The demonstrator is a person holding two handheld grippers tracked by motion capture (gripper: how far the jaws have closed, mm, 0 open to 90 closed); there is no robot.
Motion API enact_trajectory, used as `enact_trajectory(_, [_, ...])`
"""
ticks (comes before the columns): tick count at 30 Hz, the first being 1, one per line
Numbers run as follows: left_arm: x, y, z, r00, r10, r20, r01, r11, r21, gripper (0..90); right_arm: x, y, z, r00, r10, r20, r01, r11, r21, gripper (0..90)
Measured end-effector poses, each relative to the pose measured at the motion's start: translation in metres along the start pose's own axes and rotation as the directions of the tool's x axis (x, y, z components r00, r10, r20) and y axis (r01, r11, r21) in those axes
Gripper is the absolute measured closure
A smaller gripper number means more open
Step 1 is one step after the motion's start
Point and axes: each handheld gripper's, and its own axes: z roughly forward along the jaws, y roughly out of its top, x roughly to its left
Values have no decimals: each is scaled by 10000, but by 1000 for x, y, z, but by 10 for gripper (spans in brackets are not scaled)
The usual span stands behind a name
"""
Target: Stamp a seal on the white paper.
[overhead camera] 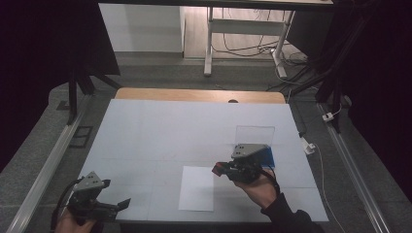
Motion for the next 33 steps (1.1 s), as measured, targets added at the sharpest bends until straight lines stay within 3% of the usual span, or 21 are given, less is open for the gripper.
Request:
enact_trajectory(4, [0,0,0,10000,16,-6,-16,10000,5,12,2,0,3,10000,45,-59,-45,10000,-20,800])
enact_trajectory(16, [0,0,0,10000,2,1,-2,10000,-8,12,18,3,23,9977,-512,-453,533,9975,471,800])
enact_trajectory(33, [0,0,0,10000,-12,-4,12,10000,2,12,29,-3,59,9891,-1258,-760,1351,9818,1334,800])
